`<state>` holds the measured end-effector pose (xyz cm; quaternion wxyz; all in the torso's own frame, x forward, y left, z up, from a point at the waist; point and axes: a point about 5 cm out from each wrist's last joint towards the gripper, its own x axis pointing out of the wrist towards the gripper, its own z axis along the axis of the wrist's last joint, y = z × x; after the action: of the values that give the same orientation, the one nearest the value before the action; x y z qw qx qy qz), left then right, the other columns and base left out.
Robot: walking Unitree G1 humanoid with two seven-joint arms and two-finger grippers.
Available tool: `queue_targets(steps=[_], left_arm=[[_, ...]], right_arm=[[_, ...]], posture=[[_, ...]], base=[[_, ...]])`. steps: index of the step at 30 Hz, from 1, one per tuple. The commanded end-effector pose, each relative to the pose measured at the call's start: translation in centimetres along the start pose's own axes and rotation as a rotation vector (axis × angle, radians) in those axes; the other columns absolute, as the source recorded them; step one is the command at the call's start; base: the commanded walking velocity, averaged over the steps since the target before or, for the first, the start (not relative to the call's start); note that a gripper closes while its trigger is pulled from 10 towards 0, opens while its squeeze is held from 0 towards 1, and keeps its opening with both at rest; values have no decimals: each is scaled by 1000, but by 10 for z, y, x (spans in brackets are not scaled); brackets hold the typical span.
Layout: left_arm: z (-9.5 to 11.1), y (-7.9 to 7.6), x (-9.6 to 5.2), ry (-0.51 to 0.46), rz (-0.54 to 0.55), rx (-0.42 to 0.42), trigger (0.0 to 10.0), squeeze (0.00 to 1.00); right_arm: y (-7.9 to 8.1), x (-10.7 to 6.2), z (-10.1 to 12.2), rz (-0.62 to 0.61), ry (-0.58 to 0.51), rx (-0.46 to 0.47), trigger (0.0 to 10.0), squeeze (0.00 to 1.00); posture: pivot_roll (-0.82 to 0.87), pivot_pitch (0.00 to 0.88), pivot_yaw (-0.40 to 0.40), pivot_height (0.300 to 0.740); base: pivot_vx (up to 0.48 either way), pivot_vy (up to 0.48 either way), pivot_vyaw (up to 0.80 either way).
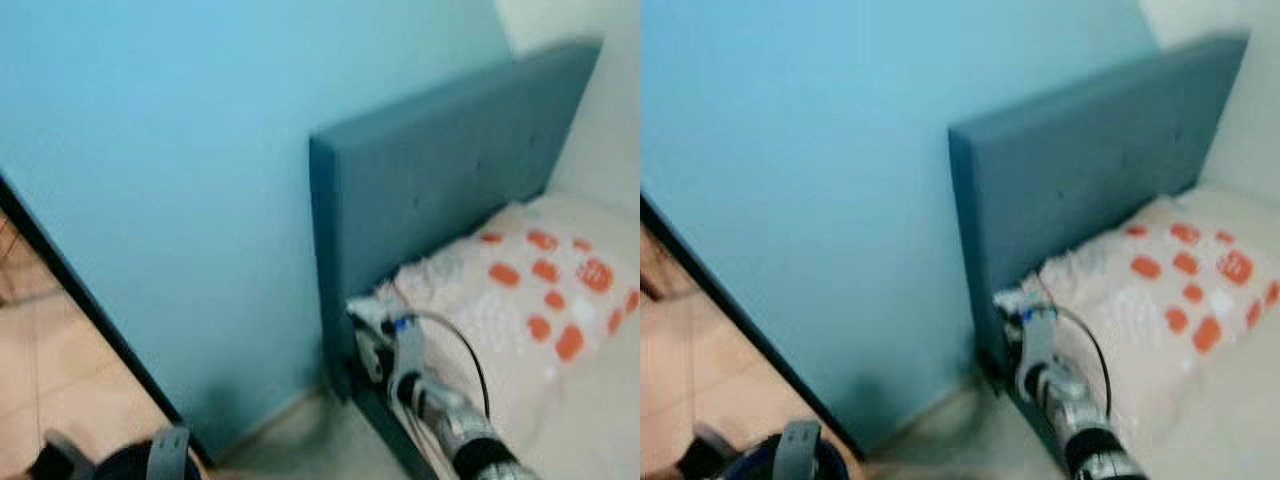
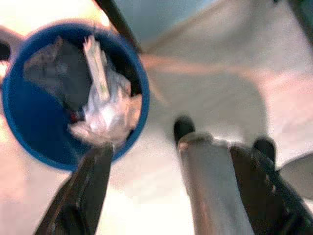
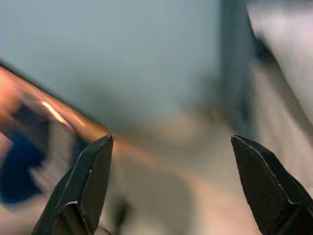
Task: Clean up the room
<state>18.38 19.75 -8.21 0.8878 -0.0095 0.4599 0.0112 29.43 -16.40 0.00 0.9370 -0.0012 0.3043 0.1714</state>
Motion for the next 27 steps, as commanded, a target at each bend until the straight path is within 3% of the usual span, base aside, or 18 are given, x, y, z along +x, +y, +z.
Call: queue_targets(steps=[1, 14, 20, 27], left_arm=[[0, 1, 0, 1, 6, 29, 10000, 0], [-8, -4, -1, 18, 3, 117, 10000, 0], [-7, -7, -1, 18, -24, 94, 10000, 0], [-6, -12, 0, 7, -61, 63, 10000, 0]], right_arm=[[-5, -5, -24, -65, 101, -36, 10000, 0], [-23, -29, -86, -283, 329, -19, 10000, 0], [-20, -44, -119, -373, 429, 128, 10000, 0], [-13, -60, -150, -440, 516, 205, 10000, 0]], posture=[[-130, 65, 8, 726], [-128, 49, 6, 740], [-126, 50, 0, 740], [-110, 59, -17, 740]], base=[[0, 0, 0], [0, 0, 0], [0, 0, 0], [0, 0, 0]])
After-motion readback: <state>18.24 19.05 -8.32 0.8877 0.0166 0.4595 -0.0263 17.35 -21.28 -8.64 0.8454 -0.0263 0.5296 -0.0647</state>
